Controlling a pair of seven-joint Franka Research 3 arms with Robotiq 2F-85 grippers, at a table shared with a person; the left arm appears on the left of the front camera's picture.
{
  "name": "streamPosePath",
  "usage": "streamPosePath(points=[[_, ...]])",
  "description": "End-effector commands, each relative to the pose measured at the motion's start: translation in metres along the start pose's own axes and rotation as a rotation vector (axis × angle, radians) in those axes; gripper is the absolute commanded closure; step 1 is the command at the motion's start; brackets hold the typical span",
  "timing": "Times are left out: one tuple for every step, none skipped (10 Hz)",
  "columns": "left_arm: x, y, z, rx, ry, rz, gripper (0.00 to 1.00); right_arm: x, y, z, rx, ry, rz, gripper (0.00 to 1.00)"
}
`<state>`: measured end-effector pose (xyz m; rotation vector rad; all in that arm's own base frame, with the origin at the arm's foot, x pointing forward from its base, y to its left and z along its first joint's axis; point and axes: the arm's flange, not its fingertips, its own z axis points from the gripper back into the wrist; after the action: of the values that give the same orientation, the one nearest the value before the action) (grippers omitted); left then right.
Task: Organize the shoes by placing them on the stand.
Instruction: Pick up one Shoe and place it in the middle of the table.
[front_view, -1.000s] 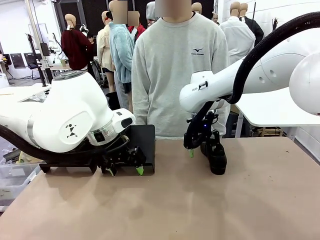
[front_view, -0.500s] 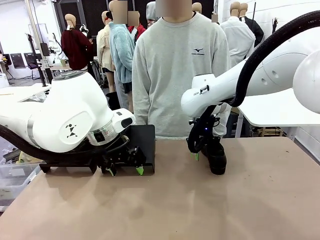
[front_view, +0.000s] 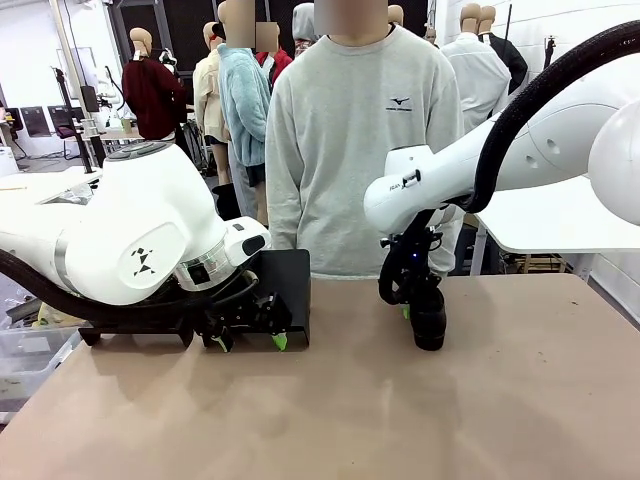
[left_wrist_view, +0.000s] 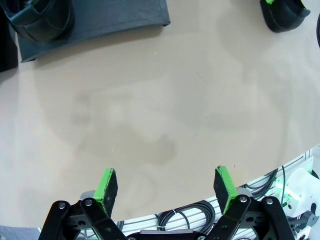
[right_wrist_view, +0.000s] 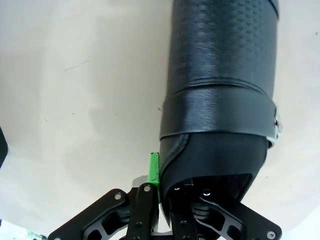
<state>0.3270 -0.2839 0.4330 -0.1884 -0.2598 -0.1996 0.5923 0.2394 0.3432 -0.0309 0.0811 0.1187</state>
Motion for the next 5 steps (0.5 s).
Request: streamPosePath(points=[[0.000, 0.001, -0.001, 0.006, -0.013, 0.002, 0.00, -0.006, 0.000, -0.002, -0.037, -0.001, -0.018, 1.00], [0.000, 0.001, -0.001, 0.006, -0.013, 0.002, 0.00, -0.005, -0.001, -0.002, -0.038, 0.012, -0.016, 1.00], [0.000, 0.001, -0.001, 0.006, -0.013, 0.002, 0.00, -0.006, -0.001, 0.000, -0.031, 0.052, -0.012, 1.00], [0.000, 0.001, -0.001, 0.006, -0.013, 0.002, 0.00, -0.013, 0.003, 0.010, -0.008, 0.088, -0.028, 1.00], [0.000, 0.001, -0.001, 0.006, -0.013, 0.002, 0.00, -0.032, 0.013, 0.031, -0.008, 0.088, -0.060, 1.00]])
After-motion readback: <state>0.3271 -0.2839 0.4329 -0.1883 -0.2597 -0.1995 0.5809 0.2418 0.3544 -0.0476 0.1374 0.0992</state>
